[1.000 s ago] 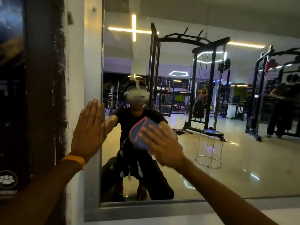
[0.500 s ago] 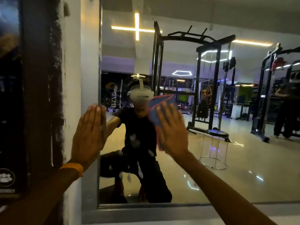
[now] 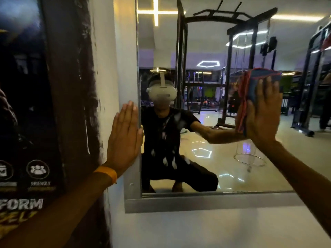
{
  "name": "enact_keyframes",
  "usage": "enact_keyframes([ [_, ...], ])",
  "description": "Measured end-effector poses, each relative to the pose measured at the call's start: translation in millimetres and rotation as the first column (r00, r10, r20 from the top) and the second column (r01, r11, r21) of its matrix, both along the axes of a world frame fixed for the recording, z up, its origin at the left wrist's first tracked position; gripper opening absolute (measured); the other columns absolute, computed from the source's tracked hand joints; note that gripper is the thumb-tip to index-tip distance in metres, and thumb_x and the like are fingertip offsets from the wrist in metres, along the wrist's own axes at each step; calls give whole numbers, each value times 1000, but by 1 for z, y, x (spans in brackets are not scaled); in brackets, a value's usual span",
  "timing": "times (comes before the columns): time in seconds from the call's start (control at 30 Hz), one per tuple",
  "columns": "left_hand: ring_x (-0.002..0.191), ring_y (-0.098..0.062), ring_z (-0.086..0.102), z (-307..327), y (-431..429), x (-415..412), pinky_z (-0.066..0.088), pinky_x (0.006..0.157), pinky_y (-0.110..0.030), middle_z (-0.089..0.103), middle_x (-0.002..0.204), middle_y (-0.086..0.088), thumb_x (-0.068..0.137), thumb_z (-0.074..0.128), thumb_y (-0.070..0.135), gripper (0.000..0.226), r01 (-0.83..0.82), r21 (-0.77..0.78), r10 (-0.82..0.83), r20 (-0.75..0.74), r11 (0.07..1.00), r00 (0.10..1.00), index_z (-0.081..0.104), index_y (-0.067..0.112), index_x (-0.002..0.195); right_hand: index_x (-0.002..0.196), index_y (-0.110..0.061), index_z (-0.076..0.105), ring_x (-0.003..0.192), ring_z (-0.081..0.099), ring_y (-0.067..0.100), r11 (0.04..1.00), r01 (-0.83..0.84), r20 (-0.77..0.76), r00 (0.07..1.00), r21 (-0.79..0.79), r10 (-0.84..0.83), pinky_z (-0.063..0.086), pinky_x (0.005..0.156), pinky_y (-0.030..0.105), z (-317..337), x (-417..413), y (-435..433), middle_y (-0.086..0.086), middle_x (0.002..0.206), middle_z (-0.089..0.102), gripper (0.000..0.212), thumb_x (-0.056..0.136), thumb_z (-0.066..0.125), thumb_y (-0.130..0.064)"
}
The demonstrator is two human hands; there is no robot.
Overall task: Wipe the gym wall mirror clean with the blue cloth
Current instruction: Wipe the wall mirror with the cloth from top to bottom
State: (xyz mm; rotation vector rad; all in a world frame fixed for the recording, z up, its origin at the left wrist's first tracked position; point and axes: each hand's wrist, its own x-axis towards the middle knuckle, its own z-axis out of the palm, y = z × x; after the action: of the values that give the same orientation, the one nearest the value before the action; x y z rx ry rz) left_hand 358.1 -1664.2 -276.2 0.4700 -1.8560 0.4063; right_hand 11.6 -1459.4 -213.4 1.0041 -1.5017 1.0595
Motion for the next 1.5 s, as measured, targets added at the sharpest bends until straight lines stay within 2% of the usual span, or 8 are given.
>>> enact_keyframes([
  [0.07,161,-26,-2,0,2,-7,-1,131,-42,3,174,-12,106,34,26,67,13,10,-12,-40,1000,999,9,4,164,164,-14,15,160,5,32,998,15,81,997,-64,-10,5,128,56,-29,37,-21,12,172,11,63,111,22,-47],
  [0.27,161,-32,4,-1,-1,-13,4,131,-49,7,172,-16,106,40,28,71,-25,-38,23,-60,999,998,5,6,164,163,-19,17,160,5,25,919,115,-547,829,377,121,4,130,45,-77,65,-38,6,170,14,60,110,28,-45],
  [0.47,161,-32,5,-12,-2,-14,5,131,-51,9,172,-17,106,40,28,69,-29,-63,25,-66,998,998,13,3,164,164,-17,13,159,6,30,995,-11,112,993,-95,22,14,126,60,-80,67,-36,9,171,12,61,110,37,-31],
  [0.67,161,-28,2,-31,4,-11,-1,131,-44,5,173,-13,106,39,27,70,24,-47,-26,-47,999,999,5,9,164,161,-17,26,158,15,31,893,129,-574,803,432,161,10,129,49,-144,53,-22,10,169,23,55,111,29,-40],
  [0.87,161,-28,1,-73,4,-4,-2,131,-41,6,173,-15,106,32,31,68,18,-7,-18,-20,1000,1000,9,6,165,163,-12,17,159,10,33,976,17,313,948,-219,54,15,124,65,-102,-4,14,11,171,15,63,110,29,-43],
  [1.1,161,-31,4,-80,9,-14,2,131,-46,8,172,-16,107,29,35,68,-35,20,36,-68,999,997,11,2,164,163,-17,15,160,5,27,942,56,-438,894,331,101,1,130,45,-146,48,-25,5,171,9,64,108,36,-42],
  [1.3,162,-25,1,-75,10,5,1,131,-42,4,174,-10,108,32,27,65,30,30,-31,36,999,999,10,5,165,164,-12,15,159,6,33,980,31,329,944,-198,37,13,125,64,-135,34,-17,10,172,10,62,110,30,-39],
  [1.5,161,-25,1,-81,9,12,-2,131,-35,6,174,-11,106,37,16,65,31,53,-33,35,998,999,11,4,165,162,-21,20,159,10,33,920,21,-480,857,391,184,7,128,54,-171,125,-69,9,171,15,63,107,45,-35],
])
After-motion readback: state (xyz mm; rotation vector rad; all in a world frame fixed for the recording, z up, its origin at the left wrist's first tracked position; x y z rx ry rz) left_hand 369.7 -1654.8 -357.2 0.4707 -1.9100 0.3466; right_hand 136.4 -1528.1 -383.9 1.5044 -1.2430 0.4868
